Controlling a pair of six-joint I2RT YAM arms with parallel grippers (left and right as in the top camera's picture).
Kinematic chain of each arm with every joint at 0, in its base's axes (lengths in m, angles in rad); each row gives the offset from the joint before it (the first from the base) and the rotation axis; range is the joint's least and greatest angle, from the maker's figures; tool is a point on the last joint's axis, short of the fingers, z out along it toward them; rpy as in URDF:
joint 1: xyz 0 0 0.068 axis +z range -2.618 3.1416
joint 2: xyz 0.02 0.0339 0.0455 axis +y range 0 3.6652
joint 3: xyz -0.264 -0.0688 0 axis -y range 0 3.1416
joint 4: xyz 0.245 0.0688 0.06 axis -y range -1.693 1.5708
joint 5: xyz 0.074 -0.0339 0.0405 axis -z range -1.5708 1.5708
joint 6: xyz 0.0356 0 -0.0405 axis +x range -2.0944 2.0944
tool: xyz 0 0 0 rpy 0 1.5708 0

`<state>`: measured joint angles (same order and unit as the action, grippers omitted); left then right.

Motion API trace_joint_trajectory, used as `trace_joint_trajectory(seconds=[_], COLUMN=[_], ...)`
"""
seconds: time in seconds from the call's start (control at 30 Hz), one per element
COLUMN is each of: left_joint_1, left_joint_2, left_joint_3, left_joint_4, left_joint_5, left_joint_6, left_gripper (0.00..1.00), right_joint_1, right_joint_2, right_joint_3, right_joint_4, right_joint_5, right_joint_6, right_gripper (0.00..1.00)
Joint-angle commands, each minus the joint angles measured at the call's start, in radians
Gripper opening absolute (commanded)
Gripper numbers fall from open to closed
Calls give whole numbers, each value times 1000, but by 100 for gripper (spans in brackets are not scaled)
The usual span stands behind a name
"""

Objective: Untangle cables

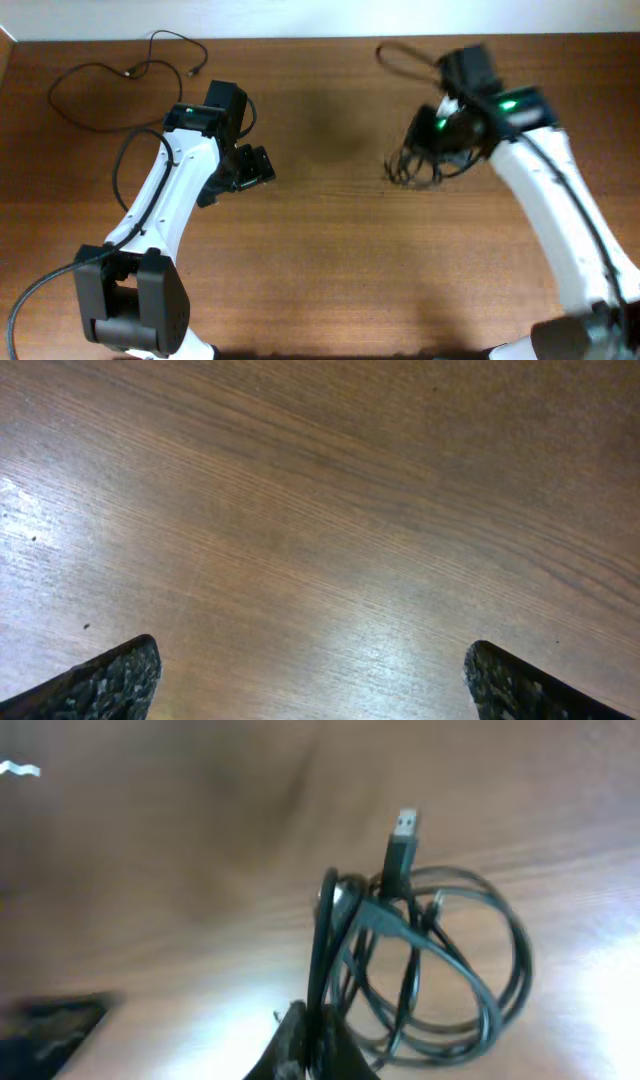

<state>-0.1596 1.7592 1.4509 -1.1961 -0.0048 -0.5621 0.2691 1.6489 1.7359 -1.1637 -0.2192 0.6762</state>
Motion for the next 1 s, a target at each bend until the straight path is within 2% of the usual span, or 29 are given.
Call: trace_joint_trajectory(seconds=[0.0,0.07,0.1,0.13,0.17,0.2,0.23,0.3,0.33,0.37,0.4,0.43,0.47,0.5,0.53,0.57,0.6,0.63,0.67,0.73,0.77,0.8,0.83,0.87,0.9,0.93,0.97], left_joint_1=[1,1,1,1,1,1,1,1,1,1,1,1,1,1,1,1,1,1,1,1,1,1,1,1,1,1,1], left_joint_2=[-1,-1,-1,-1,-1,-1,-1,-1,-1,-1,-1,-1,-1,-1,-1,-1,-1,-1,-1,-1,-1,-1,-1,-1,-1,-1,-1], left_joint_3=[2,2,2,2,2,2,2,2,2,2,2,2,2,2,2,2,2,2,2,2,2,2,2,2,2,2,2], left_joint_4=[-1,-1,-1,-1,-1,-1,-1,-1,-1,-1,-1,-1,-1,-1,-1,-1,-2,-1,-1,-1,-1,-1,-1,-1,-1,-1,-1], left_joint_5=[-11,-11,-11,-11,-11,-11,-11,-11,-11,-11,-11,-11,-11,-11,-11,-11,-11,-11,-11,-11,-11,-11,-11,-11,-11,-11,-11], left_joint_6=[-6,-6,-6,-6,-6,-6,-6,-6,-6,-6,-6,-6,-6,-6,-6,-6,-6,-6,-6,-6,-6,-6,-6,-6,-6,-6,-6], left_gripper=[99,99,99,99,99,99,99,99,99,99,99,99,99,99,99,99,99,99,99,99,99,99,99,99,99,99,99], right_joint_1=[-1,0,6,19,24,25,18,-6,-9,-5,13,39,47,47,44,37,37,39,42,46,45,37,37,37,38,40,45], right_joint_2=[-34,-30,-21,-5,1,1,-3,-5,-4,-4,0,11,14,14,13,13,13,13,13,21,24,24,24,24,24,25,27], right_joint_3=[176,182,181,181,181,181,181,181,181,181,180,180,180,180,180,180,180,180,180,180,180,180,180,180,180,180,180], right_joint_4=[-26,-44,-95,-198,-237,-230,-180,-19,-3,-25,-98,-220,-300,-314,-313,-277,-229,-177,-161,-211,-250,-270,-257,-230,-185,-168,-200], right_joint_5=[-147,-77,34,198,195,79,-146,-510,-469,-290,-6,229,229,149,-39,-296,-410,-442,-346,-97,-125,-268,-463,-513,-463,-293,-105], right_joint_6=[-87,-103,-51,107,165,169,139,19,11,11,32,154,262,272,263,181,106,39,-10,12,71,99,93,65,23,-26,-13], right_gripper=[4,4,4,4,4,4,4,4,4,4,4,4,4,4,4,4,4,4,4,4,4,4,4,4,4,4,4])
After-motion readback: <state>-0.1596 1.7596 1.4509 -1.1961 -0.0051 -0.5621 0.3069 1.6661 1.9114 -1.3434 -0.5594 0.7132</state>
